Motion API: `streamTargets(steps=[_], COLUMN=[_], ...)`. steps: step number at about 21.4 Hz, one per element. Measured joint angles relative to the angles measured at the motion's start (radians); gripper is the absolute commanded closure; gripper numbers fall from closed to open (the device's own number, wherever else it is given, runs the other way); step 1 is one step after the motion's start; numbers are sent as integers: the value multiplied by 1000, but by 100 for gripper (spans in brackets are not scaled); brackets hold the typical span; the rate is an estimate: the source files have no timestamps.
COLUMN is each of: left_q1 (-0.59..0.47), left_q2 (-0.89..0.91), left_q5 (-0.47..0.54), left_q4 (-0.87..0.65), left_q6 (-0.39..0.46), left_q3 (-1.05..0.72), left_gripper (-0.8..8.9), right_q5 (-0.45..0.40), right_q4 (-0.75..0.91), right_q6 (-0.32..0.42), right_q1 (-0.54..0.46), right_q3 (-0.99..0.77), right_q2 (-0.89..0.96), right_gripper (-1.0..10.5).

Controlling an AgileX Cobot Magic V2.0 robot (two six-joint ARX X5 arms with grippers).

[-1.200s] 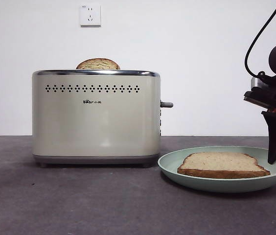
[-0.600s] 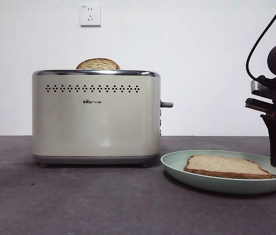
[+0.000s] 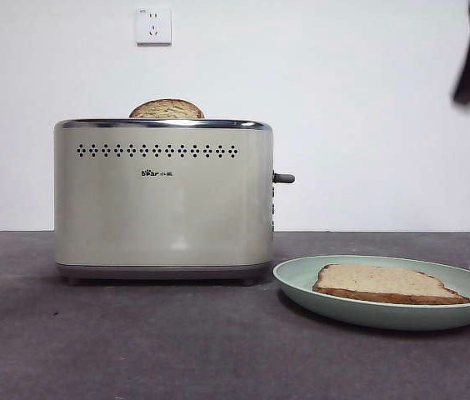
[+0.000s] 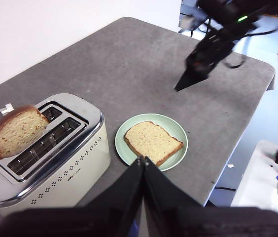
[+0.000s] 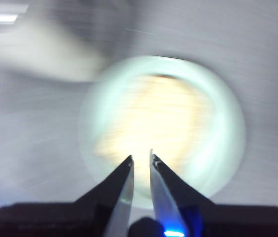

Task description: Take the bread from the toaster,put the bread on the plate,put the plate on the table

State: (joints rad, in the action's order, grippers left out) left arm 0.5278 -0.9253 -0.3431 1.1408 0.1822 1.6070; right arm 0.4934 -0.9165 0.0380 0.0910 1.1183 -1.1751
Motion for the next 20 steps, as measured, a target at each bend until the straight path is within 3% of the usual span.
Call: streamTargets(steps=[3, 7, 14, 20], left_q1=[0, 0, 0, 0], left_q2=[0, 0, 0, 0], left_q5=[0, 0, 0, 0], left_q4=[0, 12, 17, 18], left_q6=[0, 0, 0, 0], left_q3=[0, 0, 0, 0], left_gripper=[822, 822, 821, 820], right_q5=[100, 109, 109, 108], right_q4=[-87, -201, -348, -360], right_q6=[0, 0, 2, 8], right_q1=[77, 154, 176, 177], right_q3=[0, 0, 0, 0], right_q2=[203, 355, 422, 415], right_gripper=[902, 958, 958, 946])
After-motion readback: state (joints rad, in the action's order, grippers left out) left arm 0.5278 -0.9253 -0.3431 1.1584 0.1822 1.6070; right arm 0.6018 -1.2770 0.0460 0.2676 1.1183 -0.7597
